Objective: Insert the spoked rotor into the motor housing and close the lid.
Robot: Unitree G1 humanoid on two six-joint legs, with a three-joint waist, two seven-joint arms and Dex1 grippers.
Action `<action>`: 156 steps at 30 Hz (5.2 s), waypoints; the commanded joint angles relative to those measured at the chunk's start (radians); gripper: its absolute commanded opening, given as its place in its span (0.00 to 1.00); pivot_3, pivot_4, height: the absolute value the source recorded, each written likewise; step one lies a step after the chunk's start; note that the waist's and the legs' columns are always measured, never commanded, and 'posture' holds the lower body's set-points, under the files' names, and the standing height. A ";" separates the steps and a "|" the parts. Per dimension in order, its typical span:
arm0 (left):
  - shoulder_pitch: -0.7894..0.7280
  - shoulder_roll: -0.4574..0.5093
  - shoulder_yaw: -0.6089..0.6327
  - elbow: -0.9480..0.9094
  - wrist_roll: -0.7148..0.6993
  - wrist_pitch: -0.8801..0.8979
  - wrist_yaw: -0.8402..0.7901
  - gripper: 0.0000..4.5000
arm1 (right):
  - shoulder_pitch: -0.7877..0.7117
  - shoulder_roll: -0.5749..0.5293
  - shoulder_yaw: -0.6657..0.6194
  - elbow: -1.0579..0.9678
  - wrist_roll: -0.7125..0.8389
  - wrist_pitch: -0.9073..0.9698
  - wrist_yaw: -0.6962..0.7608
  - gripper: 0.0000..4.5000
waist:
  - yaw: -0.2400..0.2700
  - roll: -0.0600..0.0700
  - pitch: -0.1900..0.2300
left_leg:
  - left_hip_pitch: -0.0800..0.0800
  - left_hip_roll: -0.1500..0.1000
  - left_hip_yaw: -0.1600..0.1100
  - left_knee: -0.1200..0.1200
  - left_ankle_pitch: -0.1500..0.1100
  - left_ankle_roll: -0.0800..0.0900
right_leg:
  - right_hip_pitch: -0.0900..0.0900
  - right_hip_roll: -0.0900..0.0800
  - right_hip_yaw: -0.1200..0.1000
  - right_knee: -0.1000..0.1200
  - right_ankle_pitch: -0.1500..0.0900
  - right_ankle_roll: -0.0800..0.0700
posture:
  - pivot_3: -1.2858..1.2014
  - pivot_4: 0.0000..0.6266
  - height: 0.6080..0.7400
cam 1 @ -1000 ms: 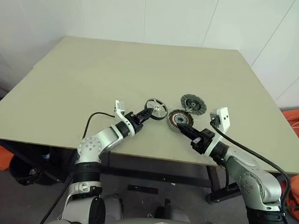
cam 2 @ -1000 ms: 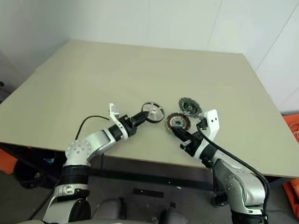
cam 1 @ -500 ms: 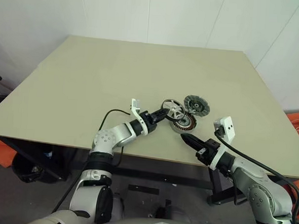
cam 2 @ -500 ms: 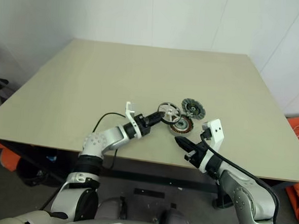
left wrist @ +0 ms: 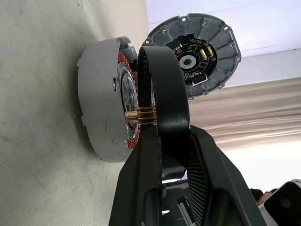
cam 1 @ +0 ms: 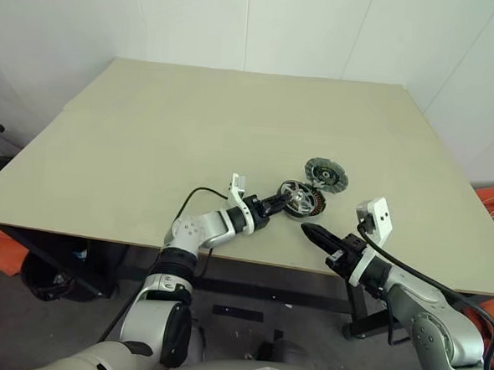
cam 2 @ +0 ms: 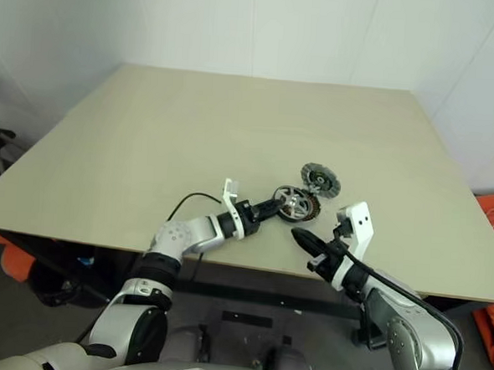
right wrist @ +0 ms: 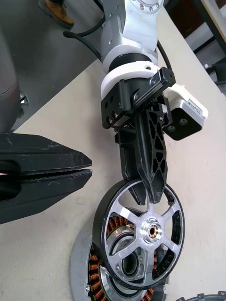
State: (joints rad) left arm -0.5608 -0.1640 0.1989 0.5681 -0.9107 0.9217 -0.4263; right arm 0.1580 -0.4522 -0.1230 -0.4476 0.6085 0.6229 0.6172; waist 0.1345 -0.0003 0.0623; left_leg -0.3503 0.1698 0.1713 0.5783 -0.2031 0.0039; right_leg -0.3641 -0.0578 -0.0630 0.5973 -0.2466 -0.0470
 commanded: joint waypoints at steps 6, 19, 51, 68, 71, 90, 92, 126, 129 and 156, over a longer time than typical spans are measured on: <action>-0.099 -0.081 -0.025 0.026 0.014 -0.021 -0.072 0.09 | 0.015 0.001 -0.015 -0.038 0.004 -0.043 -0.001 0.00 | 0.002 0.000 0.000 | 0.000 0.000 0.000 0.000 0.000 0.001 | 0.001 0.000 0.000 -0.001 0.000 0.000 | 0.52 0.00 1.00; -0.094 -0.080 -0.024 0.012 -0.011 -0.014 -0.163 0.09 | 0.033 0.000 -0.014 -0.065 -0.016 -0.061 -0.042 0.00 | 0.001 0.001 0.000 | 0.000 0.000 0.000 0.000 -0.001 0.001 | 0.001 0.000 -0.001 -0.001 0.000 -0.001 | 0.52 0.00 1.00; -0.158 -0.116 -0.010 -0.028 -0.106 -0.065 -0.162 0.09 | 0.006 0.003 0.031 -0.025 -0.041 -0.081 -0.028 0.00 | 0.001 0.005 -0.003 | -0.002 0.000 0.000 -0.002 -0.002 0.003 | 0.004 -0.002 -0.003 -0.010 0.005 -0.006 | 0.52 0.00 1.00; -0.163 -0.143 -0.061 0.014 -0.098 -0.074 -0.161 0.09 | -0.014 0.009 0.039 -0.031 -0.042 -0.077 -0.035 0.00 | 0.001 0.005 -0.003 | -0.001 0.000 0.000 -0.002 -0.002 0.004 | 0.005 -0.002 -0.003 -0.009 0.005 -0.005 | 0.52 0.00 1.00; -0.170 -0.147 -0.068 0.036 -0.091 -0.086 -0.167 0.09 | -0.020 0.010 0.042 -0.044 -0.038 -0.064 -0.048 0.00 | 0.001 0.005 -0.003 | 0.000 0.000 0.000 -0.002 -0.002 0.004 | 0.005 -0.002 -0.003 -0.009 0.005 -0.005 | 0.52 0.00 1.00; -0.276 -0.184 -0.088 0.219 -0.024 -0.192 -0.238 0.09 | -0.042 0.018 0.048 -0.050 -0.038 -0.052 -0.069 0.00 | 0.003 0.005 -0.003 | 0.000 0.000 0.000 -0.002 -0.002 0.003 | 0.005 -0.002 -0.003 -0.009 0.005 -0.005 | 0.52 0.00 1.00; -0.276 -0.188 -0.092 0.224 -0.020 -0.188 -0.242 0.09 | -0.044 0.019 0.049 -0.049 -0.038 -0.052 -0.070 0.00 | 0.003 0.005 -0.003 | 0.000 0.000 0.000 -0.002 -0.002 0.003 | 0.005 -0.002 -0.003 -0.009 0.005 -0.005 | 0.52 0.00 1.00; -0.252 -0.159 -0.086 0.138 -0.010 -0.181 -0.188 1.00 | -0.086 0.009 0.039 -0.073 -0.015 -0.005 -0.089 0.00 | 0.006 0.005 -0.003 | 0.010 0.000 0.000 -0.002 -0.001 0.001 | 0.013 -0.002 -0.003 -0.009 0.001 0.003 | 0.52 0.00 1.00; -0.233 -0.140 -0.077 0.085 -0.026 -0.174 -0.172 1.00 | -0.093 0.009 0.042 -0.062 -0.016 -0.007 -0.084 0.00 | 0.007 0.005 -0.003 | 0.008 0.001 0.000 -0.002 0.000 0.001 | 0.013 -0.003 -0.003 -0.009 0.001 0.003 | 0.52 0.00 1.00; -0.161 -0.086 -0.139 0.067 0.060 -0.105 -0.058 1.00 | -0.127 0.014 0.054 -0.033 -0.030 -0.011 -0.066 0.00 | 0.016 0.006 -0.003 | -0.002 0.000 0.000 -0.001 -0.001 0.002 | 0.004 -0.003 -0.003 -0.008 0.005 -0.005 | 0.52 0.00 1.00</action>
State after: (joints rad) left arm -0.7111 -0.1398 0.0634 0.6486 -0.8594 0.8184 -0.4842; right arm 0.0448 -0.4388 -0.0649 -0.4485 0.5708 0.6220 0.5507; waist 0.1501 0.0058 0.0591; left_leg -0.3519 0.1695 0.1718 0.5769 -0.2036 0.0056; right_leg -0.3600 -0.0603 -0.0657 0.5891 -0.2411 -0.0522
